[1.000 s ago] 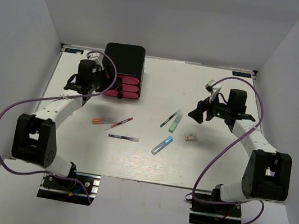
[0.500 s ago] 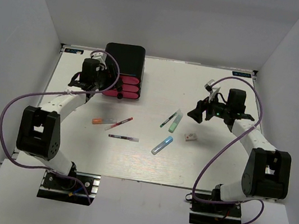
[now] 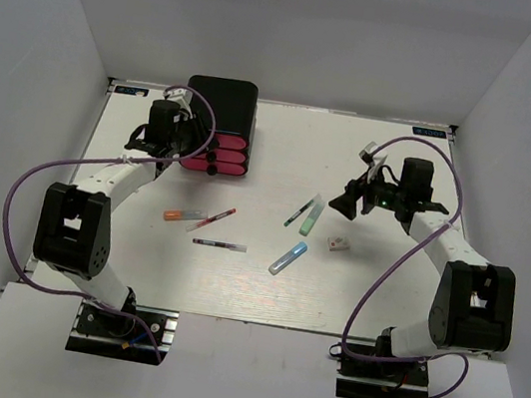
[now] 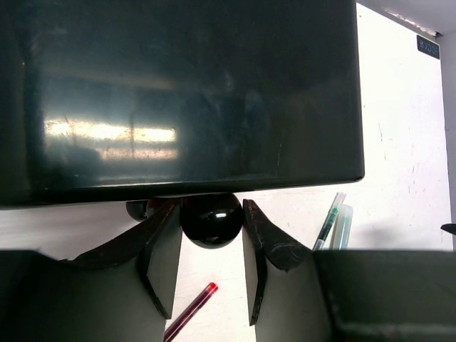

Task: Sort the stationery into containers
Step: Open the drawer in the storage box.

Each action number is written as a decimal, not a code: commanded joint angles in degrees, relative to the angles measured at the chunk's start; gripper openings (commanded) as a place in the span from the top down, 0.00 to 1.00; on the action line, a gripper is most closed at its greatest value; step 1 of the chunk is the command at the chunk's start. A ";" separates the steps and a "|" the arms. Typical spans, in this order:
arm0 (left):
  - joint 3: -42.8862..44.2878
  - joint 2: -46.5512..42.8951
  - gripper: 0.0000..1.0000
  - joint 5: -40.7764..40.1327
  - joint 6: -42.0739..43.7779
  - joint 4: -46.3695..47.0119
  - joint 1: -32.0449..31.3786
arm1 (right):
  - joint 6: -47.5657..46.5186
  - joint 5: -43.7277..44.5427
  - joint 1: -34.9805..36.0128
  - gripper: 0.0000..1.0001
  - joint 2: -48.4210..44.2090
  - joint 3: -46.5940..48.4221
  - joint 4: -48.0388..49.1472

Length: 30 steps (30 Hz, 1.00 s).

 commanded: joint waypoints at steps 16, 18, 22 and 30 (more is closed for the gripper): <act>-11.25 -13.44 0.65 0.23 -0.87 -1.25 -1.22 | -50.16 -16.03 5.92 0.12 3.22 3.43 -24.02; -10.72 -13.44 0.50 0.23 -0.87 -1.87 -1.22 | -55.05 -15.94 6.89 0.12 5.84 5.10 -30.17; -10.72 -14.75 0.21 0.23 0.27 -4.59 -1.22 | -73.68 -14.19 11.80 0.16 11.11 10.55 -41.76; -18.27 -27.49 0.07 -1.35 2.03 -8.72 -1.22 | -82.85 -7.78 19.55 0.24 17.90 13.82 -48.73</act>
